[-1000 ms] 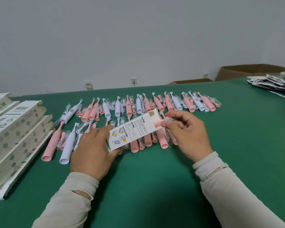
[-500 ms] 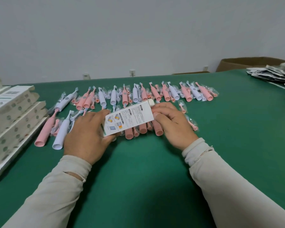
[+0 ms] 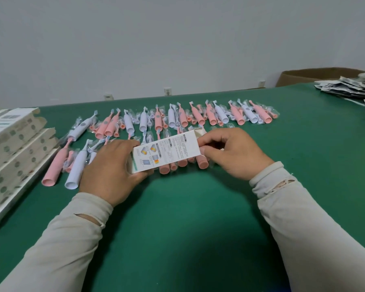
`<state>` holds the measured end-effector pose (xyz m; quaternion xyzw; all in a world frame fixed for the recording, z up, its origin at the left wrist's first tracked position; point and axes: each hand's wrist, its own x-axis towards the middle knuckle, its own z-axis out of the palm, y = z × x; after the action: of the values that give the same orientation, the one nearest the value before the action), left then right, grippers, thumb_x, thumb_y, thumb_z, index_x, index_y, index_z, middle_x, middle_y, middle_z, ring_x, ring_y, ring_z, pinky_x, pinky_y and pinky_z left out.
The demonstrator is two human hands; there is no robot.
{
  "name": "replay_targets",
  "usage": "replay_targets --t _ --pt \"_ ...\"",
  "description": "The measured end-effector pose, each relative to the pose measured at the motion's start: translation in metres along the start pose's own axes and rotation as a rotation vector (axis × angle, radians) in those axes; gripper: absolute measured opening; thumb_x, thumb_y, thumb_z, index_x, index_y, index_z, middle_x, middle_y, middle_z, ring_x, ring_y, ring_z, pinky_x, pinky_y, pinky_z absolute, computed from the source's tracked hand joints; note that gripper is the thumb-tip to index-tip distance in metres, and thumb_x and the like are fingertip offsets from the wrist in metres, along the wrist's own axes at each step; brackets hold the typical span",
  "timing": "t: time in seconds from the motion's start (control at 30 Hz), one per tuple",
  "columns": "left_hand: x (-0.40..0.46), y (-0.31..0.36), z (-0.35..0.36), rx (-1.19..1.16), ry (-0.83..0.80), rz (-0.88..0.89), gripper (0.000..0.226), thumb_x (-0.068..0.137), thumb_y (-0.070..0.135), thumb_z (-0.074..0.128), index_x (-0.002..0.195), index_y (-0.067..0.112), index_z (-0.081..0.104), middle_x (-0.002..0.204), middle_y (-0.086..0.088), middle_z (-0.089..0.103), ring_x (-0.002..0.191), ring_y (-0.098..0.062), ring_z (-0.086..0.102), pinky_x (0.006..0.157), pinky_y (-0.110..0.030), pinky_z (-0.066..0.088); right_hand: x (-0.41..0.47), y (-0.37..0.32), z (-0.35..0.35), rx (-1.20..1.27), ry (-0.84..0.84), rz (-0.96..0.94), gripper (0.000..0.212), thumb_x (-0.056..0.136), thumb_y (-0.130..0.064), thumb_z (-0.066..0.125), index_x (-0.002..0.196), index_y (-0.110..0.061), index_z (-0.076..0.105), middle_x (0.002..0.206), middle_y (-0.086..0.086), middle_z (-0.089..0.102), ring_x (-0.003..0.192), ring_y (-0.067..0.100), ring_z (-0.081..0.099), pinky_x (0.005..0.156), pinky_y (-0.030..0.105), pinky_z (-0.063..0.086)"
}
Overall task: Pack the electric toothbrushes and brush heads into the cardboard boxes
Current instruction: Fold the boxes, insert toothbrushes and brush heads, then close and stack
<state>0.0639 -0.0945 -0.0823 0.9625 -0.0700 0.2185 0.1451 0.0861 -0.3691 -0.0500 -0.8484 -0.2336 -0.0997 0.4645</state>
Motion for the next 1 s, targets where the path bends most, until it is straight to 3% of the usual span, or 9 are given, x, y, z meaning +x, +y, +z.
replay_targets --t 0.23,0.33,0.43,0.6,0.7,0.77,0.83,0.9,1.0 --pt "-0.003 -0.001 -0.003 -0.011 0.017 0.011 0.057 0.076 0.049 0.078 0.125 0.027 0.057 0.119 0.004 0.06 0.107 -0.02 0.054 0.085 -0.038 0.048 -0.002 0.005 0.009 0.141 0.037 -0.022 0.04 0.09 -0.006 0.064 0.086 -0.044 0.077 0.093 -0.014 0.066 0.077 0.009 0.062 0.07 0.02 0.05" --pt "-0.002 0.0 -0.006 0.019 0.047 -0.014 0.062 0.074 0.051 0.078 0.128 0.029 0.056 0.121 0.004 0.06 0.109 -0.02 0.053 0.082 -0.039 0.048 0.002 0.024 -0.008 0.221 0.409 0.157 0.034 0.09 -0.007 0.058 0.087 -0.035 0.077 0.083 -0.017 0.071 0.062 -0.005 0.056 0.062 0.017 0.047" --pt "-0.003 -0.001 -0.008 0.054 0.057 -0.041 0.065 0.073 0.052 0.078 0.129 0.029 0.054 0.12 0.003 0.06 0.108 -0.022 0.052 0.081 -0.042 0.05 -0.001 0.053 -0.032 -0.102 0.625 0.463 0.019 0.091 -0.011 0.058 0.088 -0.026 0.069 0.088 -0.011 0.068 0.072 0.004 0.059 0.082 0.032 0.054" --pt "-0.003 0.005 -0.006 0.079 0.079 -0.057 0.067 0.073 0.052 0.078 0.13 0.028 0.053 0.122 0.001 0.059 0.108 -0.025 0.053 0.081 -0.044 0.052 0.0 0.068 -0.036 -0.388 0.347 0.659 0.023 0.086 -0.038 0.069 0.076 -0.018 0.061 0.076 -0.006 0.065 0.076 0.02 0.062 0.073 0.031 0.047" --pt "-0.003 0.006 -0.006 0.096 0.061 -0.062 0.066 0.075 0.055 0.075 0.131 0.028 0.052 0.123 0.002 0.058 0.11 -0.024 0.052 0.081 -0.046 0.053 0.003 0.063 -0.035 -0.545 0.114 0.791 0.024 0.086 -0.031 0.069 0.07 -0.014 0.061 0.074 0.003 0.067 0.07 0.026 0.062 0.071 0.032 0.053" --pt "-0.004 0.007 -0.006 0.098 0.055 -0.07 0.067 0.075 0.056 0.075 0.132 0.029 0.051 0.126 0.002 0.058 0.112 -0.024 0.051 0.082 -0.047 0.053 0.0 0.059 -0.04 -0.576 0.155 0.805 0.017 0.088 -0.021 0.065 0.075 -0.01 0.067 0.08 0.007 0.07 0.077 0.029 0.066 0.076 0.034 0.057" --pt "-0.005 0.008 -0.006 0.088 0.055 -0.074 0.068 0.075 0.054 0.076 0.133 0.029 0.051 0.127 0.002 0.058 0.113 -0.024 0.05 0.083 -0.047 0.052 -0.006 0.052 -0.044 -0.352 0.343 0.658 0.012 0.088 -0.015 0.064 0.076 -0.013 0.066 0.076 0.002 0.069 0.076 0.025 0.065 0.071 0.031 0.053" --pt "-0.005 0.009 -0.006 0.078 0.055 -0.07 0.067 0.076 0.052 0.076 0.133 0.029 0.052 0.128 0.002 0.058 0.114 -0.023 0.049 0.084 -0.045 0.051 -0.008 0.032 -0.041 0.176 0.432 0.443 0.009 0.089 -0.006 0.063 0.089 -0.015 0.062 0.07 -0.002 0.065 0.065 0.016 0.058 0.059 0.027 0.046" --pt "-0.006 0.01 -0.006 0.088 0.055 -0.064 0.066 0.076 0.051 0.077 0.133 0.029 0.054 0.128 0.003 0.058 0.114 -0.021 0.049 0.085 -0.042 0.049 0.002 0.0 -0.021 0.765 0.195 0.226 0.043 0.087 0.002 0.059 0.121 -0.024 0.052 0.069 0.007 0.064 0.051 0.016 0.051 0.042 0.024 0.041"
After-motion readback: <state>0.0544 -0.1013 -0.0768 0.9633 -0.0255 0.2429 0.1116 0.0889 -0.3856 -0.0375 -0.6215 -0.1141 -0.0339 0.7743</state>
